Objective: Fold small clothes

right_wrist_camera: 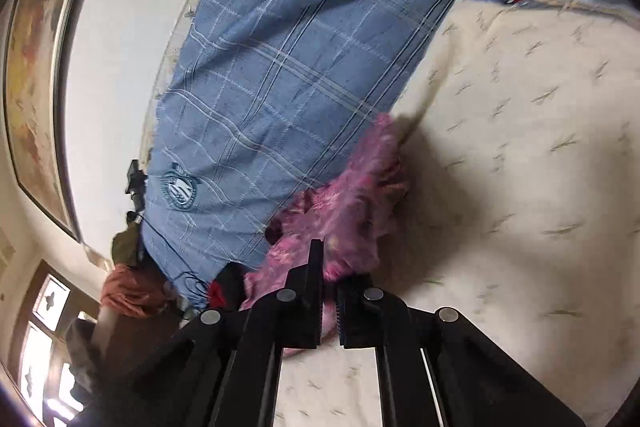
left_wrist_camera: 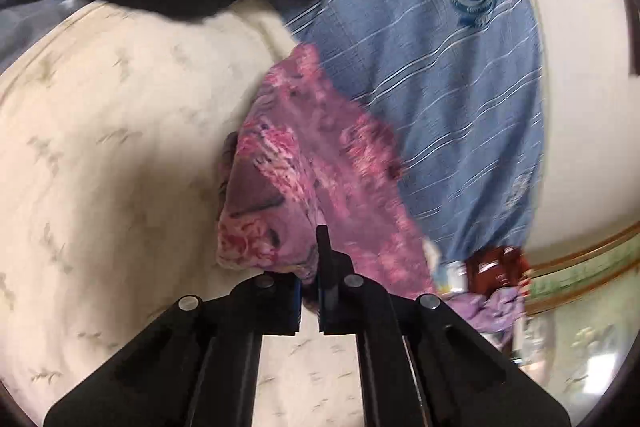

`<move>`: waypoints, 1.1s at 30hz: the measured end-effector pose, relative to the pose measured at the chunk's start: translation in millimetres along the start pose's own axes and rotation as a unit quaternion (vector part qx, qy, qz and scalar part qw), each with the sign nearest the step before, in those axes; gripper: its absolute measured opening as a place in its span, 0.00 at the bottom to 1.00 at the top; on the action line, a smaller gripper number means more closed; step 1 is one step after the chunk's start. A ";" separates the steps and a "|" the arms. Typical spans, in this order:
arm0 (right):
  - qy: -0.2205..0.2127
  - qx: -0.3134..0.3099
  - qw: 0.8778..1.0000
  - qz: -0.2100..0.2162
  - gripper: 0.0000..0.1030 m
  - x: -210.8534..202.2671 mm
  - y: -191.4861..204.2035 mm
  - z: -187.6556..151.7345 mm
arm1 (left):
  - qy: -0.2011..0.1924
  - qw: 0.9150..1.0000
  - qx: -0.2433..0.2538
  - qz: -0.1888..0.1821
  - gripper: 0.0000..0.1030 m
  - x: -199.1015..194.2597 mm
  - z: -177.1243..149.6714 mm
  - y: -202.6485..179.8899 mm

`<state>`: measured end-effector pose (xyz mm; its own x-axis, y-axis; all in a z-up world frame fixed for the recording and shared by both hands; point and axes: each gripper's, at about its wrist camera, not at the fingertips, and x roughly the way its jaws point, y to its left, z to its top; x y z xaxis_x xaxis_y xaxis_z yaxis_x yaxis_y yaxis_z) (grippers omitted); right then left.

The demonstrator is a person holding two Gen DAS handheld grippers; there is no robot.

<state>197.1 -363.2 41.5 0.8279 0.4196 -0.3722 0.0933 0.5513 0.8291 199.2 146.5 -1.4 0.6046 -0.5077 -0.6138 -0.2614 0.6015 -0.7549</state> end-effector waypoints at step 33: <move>0.103 -0.100 0.972 -0.188 0.54 198.9 9.4 104.5 | 0.106 0.978 0.167 0.063 0.63 123.4 163.7 -44.5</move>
<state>420.4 -349.9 18.9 0.6259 0.2861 -0.7256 0.2403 0.8143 0.5284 408.6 158.2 -5.8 0.4046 -0.5119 -0.7578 -0.0420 0.8174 -0.5746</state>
